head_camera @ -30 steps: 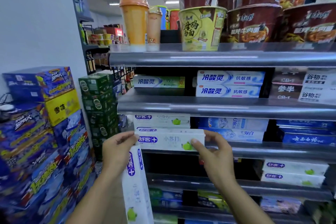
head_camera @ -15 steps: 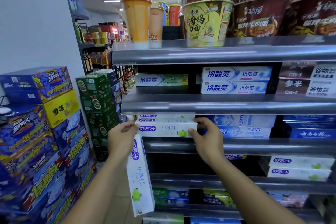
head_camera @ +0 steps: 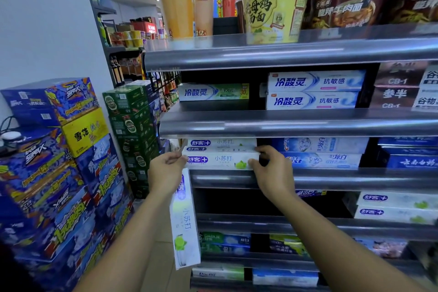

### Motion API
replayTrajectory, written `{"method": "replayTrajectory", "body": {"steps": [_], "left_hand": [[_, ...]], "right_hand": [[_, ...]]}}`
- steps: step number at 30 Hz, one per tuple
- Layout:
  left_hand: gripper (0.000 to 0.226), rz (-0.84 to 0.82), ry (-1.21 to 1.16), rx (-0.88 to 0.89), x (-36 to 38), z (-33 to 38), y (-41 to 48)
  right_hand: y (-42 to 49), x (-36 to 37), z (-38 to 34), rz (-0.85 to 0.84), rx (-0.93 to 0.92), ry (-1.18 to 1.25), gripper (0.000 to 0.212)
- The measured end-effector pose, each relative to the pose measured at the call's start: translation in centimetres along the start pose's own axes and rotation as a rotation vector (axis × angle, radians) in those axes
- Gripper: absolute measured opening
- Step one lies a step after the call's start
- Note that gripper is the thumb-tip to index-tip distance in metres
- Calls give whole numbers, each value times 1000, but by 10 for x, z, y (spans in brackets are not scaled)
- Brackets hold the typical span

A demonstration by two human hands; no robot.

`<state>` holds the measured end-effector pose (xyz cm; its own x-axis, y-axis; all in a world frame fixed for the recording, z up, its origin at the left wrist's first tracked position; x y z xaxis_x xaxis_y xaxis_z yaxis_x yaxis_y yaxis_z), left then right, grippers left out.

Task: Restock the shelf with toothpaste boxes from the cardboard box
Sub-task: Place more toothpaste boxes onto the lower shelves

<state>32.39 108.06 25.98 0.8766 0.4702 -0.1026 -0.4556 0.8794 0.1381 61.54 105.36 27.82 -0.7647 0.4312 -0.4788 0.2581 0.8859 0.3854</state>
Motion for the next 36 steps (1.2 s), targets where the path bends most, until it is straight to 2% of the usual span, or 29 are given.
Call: {"method": "replayTrajectory", "body": {"steps": [5, 9, 11, 13, 15, 18, 19, 21, 22, 24, 28, 30, 33, 36], "left_hand": [[11, -18, 95, 35, -2, 5, -3], [11, 37, 29, 61, -8, 10, -8], [9, 98, -49, 77, -14, 12, -13], [16, 137, -158, 36, -17, 12, -16], [19, 147, -330, -95, -18, 9, -19], [15, 163, -527, -233, -18, 8, -21], [16, 175, -553, -246, -17, 8, -21], [22, 208, -575, -251, -16, 9, -22], [25, 220, -578, -246, -15, 10, -22], [28, 220, -588, -246, -11, 13, -23], [28, 169, -544, -231, -6, 17, -25], [26, 131, -522, -164, -8, 20, -27], [22, 50, -426, -50, -8, 25, -29], [16, 5, -349, 43, -8, 29, -25]], "right_hand": [[-1, 0, -4, -34, -30, -53, 39], [-8, -9, -7, -20, -13, -61, 48], [-24, -17, -13, 63, -76, -36, 42], [-48, -16, -17, 71, -182, 32, 26], [-71, -5, -17, -83, -199, 51, 29], [-92, 18, -2, -482, -7, 55, 60], [-97, 24, 4, -602, 80, 103, 62], [-102, 28, 9, -717, 206, 309, 47], [-102, 28, 8, -702, 234, 425, 37], [-95, 21, 5, -557, 227, 548, 31], [-69, -1, -2, -223, 220, 630, 47], [-56, -12, -2, -104, 219, 633, 46], [-36, -22, -4, 12, 211, 619, 36], [-19, -24, -8, 56, 189, 582, 29]]}}
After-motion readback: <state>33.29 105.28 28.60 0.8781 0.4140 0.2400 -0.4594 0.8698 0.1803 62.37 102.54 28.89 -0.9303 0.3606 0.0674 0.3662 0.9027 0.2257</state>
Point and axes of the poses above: each hand's wrist, its own y-axis towards the middle knuckle, its own x-axis out of the palm, z = x × y, the point moved 5 cm from there along y, towards the middle knuckle
